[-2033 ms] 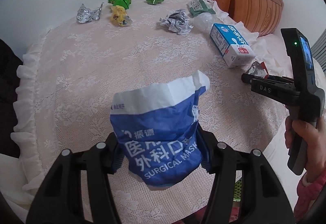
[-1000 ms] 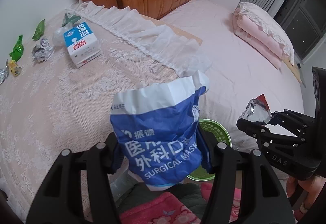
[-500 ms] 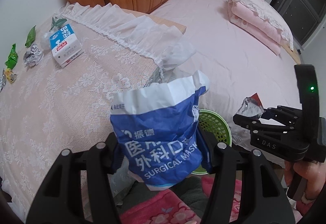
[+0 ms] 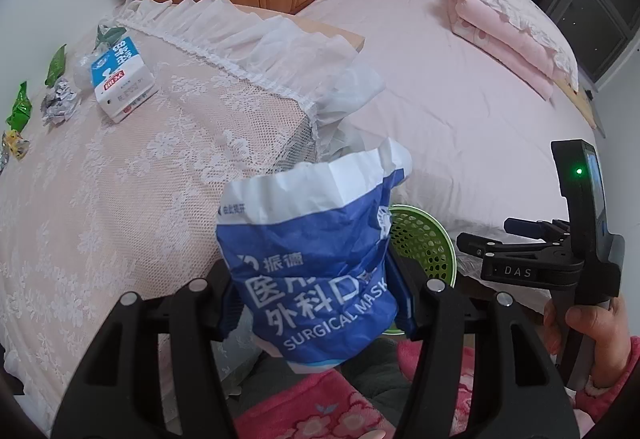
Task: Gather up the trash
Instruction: 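Carry both items over the green wastebasket and open both grippers to drop them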
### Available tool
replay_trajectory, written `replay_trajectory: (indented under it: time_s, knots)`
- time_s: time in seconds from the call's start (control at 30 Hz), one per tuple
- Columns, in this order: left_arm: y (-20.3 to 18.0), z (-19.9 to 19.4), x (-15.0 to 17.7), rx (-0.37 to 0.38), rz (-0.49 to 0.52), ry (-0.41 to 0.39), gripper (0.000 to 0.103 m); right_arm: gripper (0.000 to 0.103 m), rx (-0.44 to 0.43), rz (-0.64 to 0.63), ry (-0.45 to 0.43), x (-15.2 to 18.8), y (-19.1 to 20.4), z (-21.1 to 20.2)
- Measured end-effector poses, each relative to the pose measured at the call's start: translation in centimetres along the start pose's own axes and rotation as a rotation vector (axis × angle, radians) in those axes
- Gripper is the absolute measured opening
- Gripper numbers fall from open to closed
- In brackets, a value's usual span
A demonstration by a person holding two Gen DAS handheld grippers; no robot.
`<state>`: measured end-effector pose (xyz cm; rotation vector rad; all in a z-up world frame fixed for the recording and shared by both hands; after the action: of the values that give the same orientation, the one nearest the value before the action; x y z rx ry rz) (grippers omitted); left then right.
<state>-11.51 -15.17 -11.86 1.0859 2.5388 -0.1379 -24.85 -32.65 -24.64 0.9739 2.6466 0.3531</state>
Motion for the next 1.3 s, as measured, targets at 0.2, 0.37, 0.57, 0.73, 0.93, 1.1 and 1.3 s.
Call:
replay_trajectory:
  time_s: [0.2, 0.37, 0.57, 0.73, 0.93, 1.1, 1.3]
  knots:
    - [0.0, 0.2, 0.0, 0.006, 0.008, 0.005, 0.057, 0.093, 0.013, 0.026, 0.003, 0.1, -0.3, 0.1]
    - [-0.8, 0.7, 0.3, 0.018, 0.037, 0.028, 0.057, 0.093, 0.027, 0.044, -0.043, 0.1, -0.5, -0.5]
    - [-4.0, 2.0, 1.2, 0.055, 0.126, 0.065, 0.057, 0.098, 0.028, 0.124, -0.123, 0.9, -2.7, -2.9]
    - [-7.5, 4.1, 2.3, 0.108, 0.177, 0.127, 0.057, 0.098, 0.067, 0.174, -0.115, 2.6, -5.3, -3.5]
    - [-11.5, 5.7, 3.0, 0.147, 0.206, 0.179, 0.079, 0.098, 0.121, 0.232, -0.097, 4.9, -9.0, -4.1]
    - [-13.1, 4.9, 3.4, 0.137, 0.249, 0.15, 0.092, 0.098, 0.12, 0.276, -0.106, 5.7, -10.9, -4.5]
    - [-11.7, 4.2, 2.6, 0.126, 0.203, 0.125, 0.095, 0.098, 0.109, 0.271, -0.116, 5.6, -10.7, -4.4]
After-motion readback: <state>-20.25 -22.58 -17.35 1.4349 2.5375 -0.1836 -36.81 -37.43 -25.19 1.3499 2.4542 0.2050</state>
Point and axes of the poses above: each gripper's, at about its wrist camera, not at the fingertips, and z roughly the way its jaws point, y to its left, x to its underside, the point moved 1 cm from there along z, roughly the way its jaws point, and after that the axes turned 9 degrees about -x, right-handed, at the moved point
